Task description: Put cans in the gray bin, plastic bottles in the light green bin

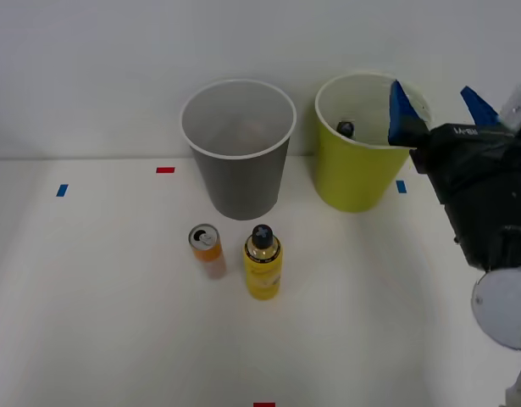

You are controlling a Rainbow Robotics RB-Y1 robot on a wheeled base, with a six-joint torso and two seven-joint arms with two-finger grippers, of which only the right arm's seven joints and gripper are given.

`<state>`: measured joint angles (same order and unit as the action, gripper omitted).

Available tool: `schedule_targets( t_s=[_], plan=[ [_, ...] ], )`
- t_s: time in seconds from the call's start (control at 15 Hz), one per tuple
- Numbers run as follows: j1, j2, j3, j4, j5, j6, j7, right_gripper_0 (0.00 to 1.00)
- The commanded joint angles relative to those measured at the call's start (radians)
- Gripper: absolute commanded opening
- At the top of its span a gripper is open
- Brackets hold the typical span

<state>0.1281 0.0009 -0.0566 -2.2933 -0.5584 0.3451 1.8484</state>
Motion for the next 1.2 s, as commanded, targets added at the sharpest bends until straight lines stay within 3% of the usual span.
schedule_targets(
  t_s=[0.07, 0.33, 0.73, 0.93, 1.2],
  plan=[
    [0.275, -0.027, 0.133, -0.074, 0.084, -0.233, -0.032, 1.00],
    [0.530, -0.071, 0.216, -0.074, 0.103, -0.439, -0.003, 1.00],
    [0.821, -0.101, 0.271, -0.072, 0.140, -0.572, 0.018, 1.00],
    [0.890, -0.094, 0.279, 0.058, 0.216, -0.758, -0.005, 1.00],
    [0.910, -0.064, 0.224, 0.256, 0.416, -0.942, -0.282, 1.00]
  ],
)
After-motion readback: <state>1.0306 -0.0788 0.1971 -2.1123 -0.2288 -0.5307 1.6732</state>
